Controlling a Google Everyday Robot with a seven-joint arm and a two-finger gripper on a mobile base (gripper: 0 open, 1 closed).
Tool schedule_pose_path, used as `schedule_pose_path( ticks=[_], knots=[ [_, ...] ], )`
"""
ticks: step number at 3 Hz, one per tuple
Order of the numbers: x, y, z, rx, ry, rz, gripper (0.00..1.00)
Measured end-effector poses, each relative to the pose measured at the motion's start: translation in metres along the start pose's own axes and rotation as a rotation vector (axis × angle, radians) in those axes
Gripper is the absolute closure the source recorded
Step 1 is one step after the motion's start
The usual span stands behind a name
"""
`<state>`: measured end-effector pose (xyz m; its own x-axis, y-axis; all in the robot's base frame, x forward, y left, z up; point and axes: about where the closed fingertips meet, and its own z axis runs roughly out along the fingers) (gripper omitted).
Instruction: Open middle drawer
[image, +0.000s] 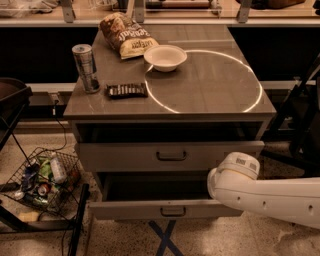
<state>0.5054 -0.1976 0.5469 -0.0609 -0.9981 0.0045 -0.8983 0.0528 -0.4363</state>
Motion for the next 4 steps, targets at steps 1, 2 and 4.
schedule_pose_path(
  ticks=[1,2,4],
  knots=[
    [0.005,0.002,0.028,-0.009,-0.031,0.018,1.0],
    [0.005,0.001,0.049,-0.012,-0.063,0.022,1.0],
    [0.007,0.0,0.082,-0.008,-0.115,0.026,1.0]
  ],
)
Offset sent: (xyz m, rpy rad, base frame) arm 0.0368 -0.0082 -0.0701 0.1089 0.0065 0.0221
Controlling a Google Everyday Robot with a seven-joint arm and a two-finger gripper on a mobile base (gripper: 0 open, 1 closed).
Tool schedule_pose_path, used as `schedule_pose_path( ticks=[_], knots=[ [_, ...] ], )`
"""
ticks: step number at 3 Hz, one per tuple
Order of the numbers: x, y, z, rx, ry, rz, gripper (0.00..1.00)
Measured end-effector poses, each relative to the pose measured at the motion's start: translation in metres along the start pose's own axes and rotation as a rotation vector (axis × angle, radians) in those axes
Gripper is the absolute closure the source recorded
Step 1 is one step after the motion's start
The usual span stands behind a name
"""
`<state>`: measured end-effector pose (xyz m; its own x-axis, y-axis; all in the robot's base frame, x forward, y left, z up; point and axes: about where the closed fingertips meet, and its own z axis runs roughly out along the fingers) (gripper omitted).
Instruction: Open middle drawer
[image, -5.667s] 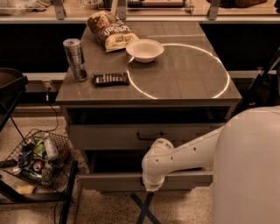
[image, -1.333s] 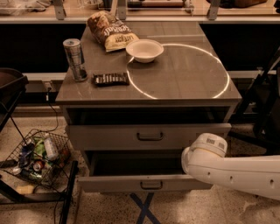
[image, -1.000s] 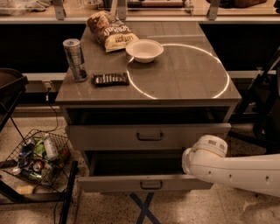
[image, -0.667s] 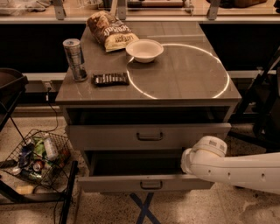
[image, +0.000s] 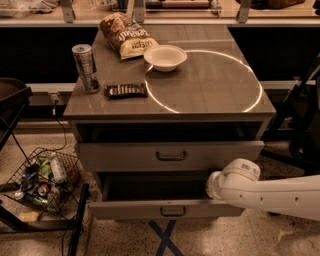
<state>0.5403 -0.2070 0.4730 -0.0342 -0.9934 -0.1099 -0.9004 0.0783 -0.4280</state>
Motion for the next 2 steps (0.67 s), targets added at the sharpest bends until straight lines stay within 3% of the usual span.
schedule_pose_path(
  ticks=[2],
  knots=[
    [0.0,0.013,0.027,-0.023,-0.037,0.007,1.0]
  ],
)
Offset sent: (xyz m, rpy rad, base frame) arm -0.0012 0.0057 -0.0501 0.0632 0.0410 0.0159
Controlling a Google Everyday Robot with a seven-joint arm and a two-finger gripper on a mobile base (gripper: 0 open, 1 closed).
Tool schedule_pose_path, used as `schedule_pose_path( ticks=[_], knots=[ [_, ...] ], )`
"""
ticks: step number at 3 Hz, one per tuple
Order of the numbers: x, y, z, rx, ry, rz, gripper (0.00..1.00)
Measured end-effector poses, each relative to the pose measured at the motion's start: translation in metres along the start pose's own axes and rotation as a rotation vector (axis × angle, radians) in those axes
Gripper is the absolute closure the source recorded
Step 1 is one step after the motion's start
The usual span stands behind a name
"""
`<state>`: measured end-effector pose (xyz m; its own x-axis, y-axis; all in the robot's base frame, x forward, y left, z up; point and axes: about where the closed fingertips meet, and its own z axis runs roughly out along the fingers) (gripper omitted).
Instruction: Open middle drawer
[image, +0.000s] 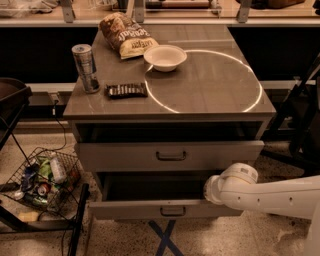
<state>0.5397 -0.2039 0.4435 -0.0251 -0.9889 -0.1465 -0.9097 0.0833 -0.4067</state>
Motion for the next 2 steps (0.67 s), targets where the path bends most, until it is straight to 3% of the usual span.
schedule_pose_path(
  ticks=[2],
  knots=[
    [-0.011,0.017,0.028,-0.055,-0.02,-0.013,1.0]
  ],
)
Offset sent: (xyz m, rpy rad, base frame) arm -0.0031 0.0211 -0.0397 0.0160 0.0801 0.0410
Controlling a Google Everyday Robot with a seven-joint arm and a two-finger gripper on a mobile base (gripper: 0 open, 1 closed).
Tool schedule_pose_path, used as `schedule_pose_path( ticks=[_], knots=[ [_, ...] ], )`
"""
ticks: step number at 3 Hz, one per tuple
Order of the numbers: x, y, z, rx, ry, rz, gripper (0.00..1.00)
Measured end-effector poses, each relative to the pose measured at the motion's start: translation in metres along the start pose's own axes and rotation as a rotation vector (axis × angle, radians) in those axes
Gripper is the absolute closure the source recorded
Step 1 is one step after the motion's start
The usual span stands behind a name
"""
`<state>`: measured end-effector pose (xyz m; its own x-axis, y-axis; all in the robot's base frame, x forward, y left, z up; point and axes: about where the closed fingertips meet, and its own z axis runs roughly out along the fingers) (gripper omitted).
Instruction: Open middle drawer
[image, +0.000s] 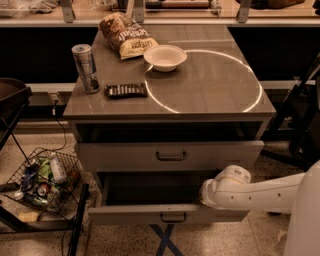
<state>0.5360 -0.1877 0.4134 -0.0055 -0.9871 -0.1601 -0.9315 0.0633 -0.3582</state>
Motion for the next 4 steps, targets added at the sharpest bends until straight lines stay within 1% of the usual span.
schedule_pose_path(
  ticks=[1,2,3,4],
  knots=[
    [-0.002,0.037,0.001,-0.103,0.048,-0.01,1.0],
    [-0.002,0.039,0.001,-0.109,0.051,-0.009,1.0],
    [-0.004,0.084,-0.005,-0.206,0.068,0.01,1.0],
    [-0.006,0.118,-0.011,-0.284,0.08,0.025,1.0]
  ],
)
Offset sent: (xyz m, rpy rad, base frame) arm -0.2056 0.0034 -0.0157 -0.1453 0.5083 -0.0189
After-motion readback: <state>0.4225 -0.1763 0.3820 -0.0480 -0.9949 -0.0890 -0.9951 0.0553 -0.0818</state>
